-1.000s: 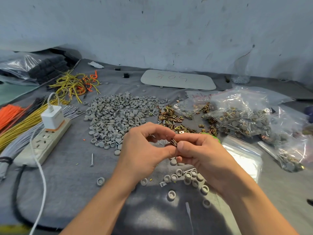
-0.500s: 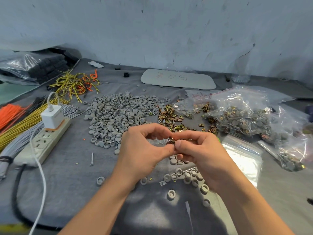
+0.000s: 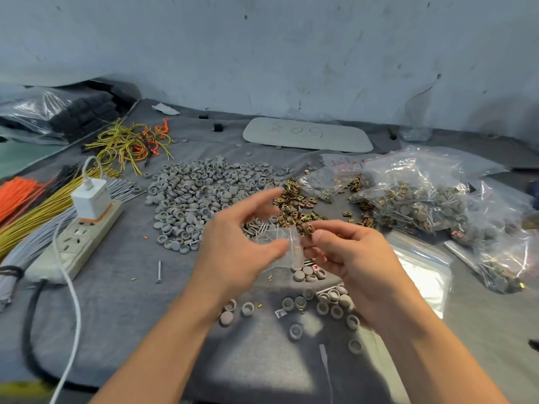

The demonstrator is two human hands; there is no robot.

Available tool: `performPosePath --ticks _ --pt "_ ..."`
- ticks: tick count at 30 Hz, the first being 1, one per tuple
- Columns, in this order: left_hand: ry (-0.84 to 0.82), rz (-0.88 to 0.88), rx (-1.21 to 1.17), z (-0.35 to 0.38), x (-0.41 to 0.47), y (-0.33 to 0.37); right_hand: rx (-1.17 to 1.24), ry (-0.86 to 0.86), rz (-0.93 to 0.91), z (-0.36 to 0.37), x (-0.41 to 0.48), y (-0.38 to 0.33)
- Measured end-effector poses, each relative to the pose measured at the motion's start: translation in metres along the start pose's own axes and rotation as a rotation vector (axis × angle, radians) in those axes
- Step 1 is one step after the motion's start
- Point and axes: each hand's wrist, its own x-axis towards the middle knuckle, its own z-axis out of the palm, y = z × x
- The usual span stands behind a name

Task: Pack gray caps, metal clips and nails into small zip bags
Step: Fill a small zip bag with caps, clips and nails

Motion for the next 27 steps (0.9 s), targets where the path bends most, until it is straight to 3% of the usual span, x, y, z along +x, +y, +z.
performPosePath --ticks 5,8,11,19,21,24,27 --pt "-0.318 -0.171 0.08 -0.013 0.003 -0.005 -0.165 0.206 -0.013 -0.004 0.008 0.002" --pt "-0.43 -0.12 0.425 0.002 -0.002 -0.009 -0.478 0.221 -0.074 -0.001 0.01 0.008" --pt "-0.361 -0.161 0.505 0.014 -0.003 -0.015 -0.643 0.125 -0.16 0.006 0.01 0.01" --pt "-0.167 -0.146 0.168 0.016 0.0 -0.022 -0.666 -0.197 -0.364 0.035 0.018 0.008" --pt "-0.12 -0.173 0.08 0.012 0.003 -0.024 -0.521 -0.152 -0.345 0.034 0.019 0.005" --pt "-0.025 -0.249 -0.154 0.002 0.007 -0.023 -0.374 0.068 -0.316 0.019 0.022 -0.003" --pt "0.137 -0.283 -0.397 -0.007 0.01 -0.017 -0.514 0.242 -0.263 -0.004 0.025 -0.007"
